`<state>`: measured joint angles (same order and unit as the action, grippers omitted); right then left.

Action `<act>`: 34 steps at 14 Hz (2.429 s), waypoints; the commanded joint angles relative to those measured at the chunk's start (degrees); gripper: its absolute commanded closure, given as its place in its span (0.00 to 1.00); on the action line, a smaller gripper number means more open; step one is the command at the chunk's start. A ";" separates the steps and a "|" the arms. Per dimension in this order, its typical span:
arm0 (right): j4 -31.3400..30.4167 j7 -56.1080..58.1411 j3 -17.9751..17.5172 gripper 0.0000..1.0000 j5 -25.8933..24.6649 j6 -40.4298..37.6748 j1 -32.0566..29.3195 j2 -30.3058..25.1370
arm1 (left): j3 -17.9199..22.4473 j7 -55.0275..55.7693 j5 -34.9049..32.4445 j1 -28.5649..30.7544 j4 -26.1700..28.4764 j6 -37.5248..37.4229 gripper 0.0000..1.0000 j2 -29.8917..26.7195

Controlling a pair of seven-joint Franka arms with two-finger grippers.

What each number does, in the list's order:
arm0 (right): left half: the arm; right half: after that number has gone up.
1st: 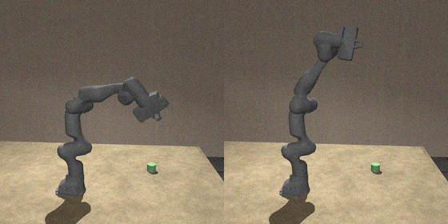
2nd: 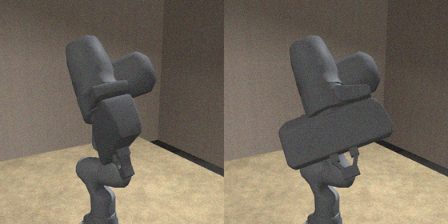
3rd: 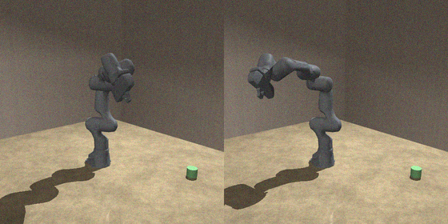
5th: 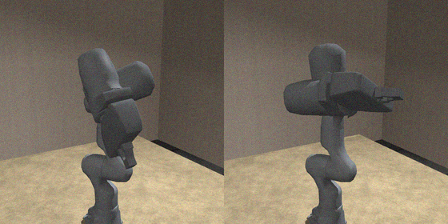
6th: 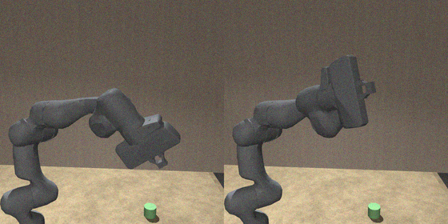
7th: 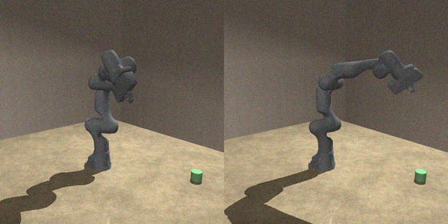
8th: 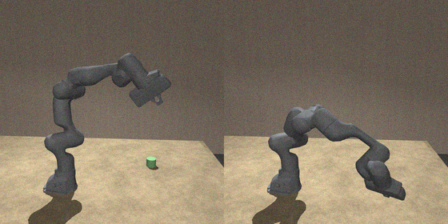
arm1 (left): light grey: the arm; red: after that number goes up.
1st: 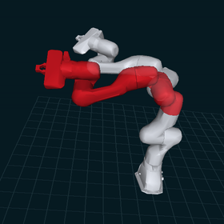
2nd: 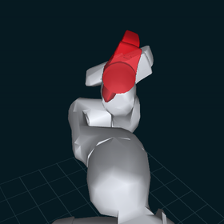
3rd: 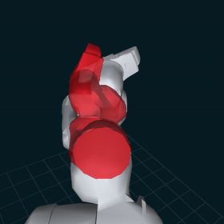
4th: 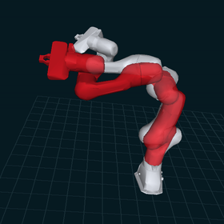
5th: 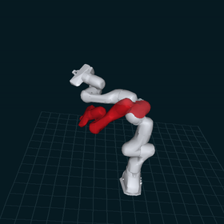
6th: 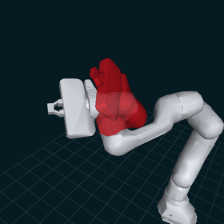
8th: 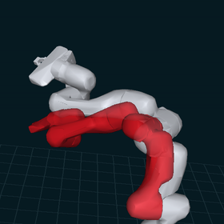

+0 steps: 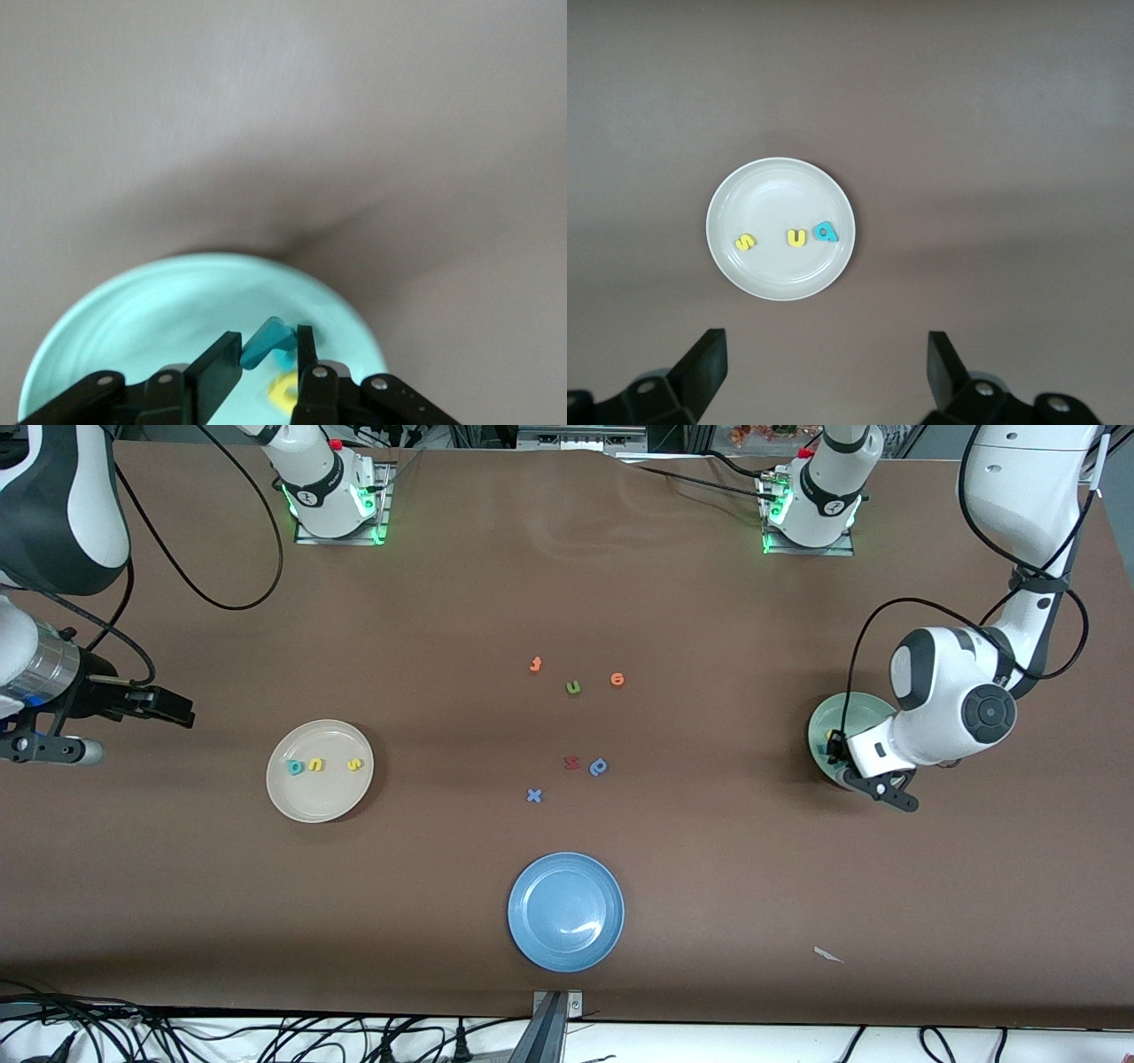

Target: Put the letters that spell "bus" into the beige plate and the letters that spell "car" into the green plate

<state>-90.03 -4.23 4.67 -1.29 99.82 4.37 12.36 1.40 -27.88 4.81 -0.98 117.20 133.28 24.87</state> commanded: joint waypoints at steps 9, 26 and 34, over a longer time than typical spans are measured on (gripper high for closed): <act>-0.23 0.62 -0.54 0.00 0.76 0.29 -0.06 -1.02 | 5.46 -6.57 -0.68 1.51 5.40 -1.54 0.00 -11.51; -0.32 1.42 -0.45 0.00 1.20 0.11 -0.24 -1.02 | 0.36 13.95 -3.58 -0.78 -21.73 -46.23 0.00 -32.60; -0.32 1.33 -0.45 0.00 1.29 0.11 -0.24 -1.02 | -4.74 32.54 -3.58 -0.95 -26.23 -53.48 0.00 -31.37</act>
<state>-89.96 -3.85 4.34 -1.19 100.14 4.49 12.27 -3.07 3.09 2.70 -1.77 93.70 81.28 -8.26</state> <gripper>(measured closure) 0.000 0.000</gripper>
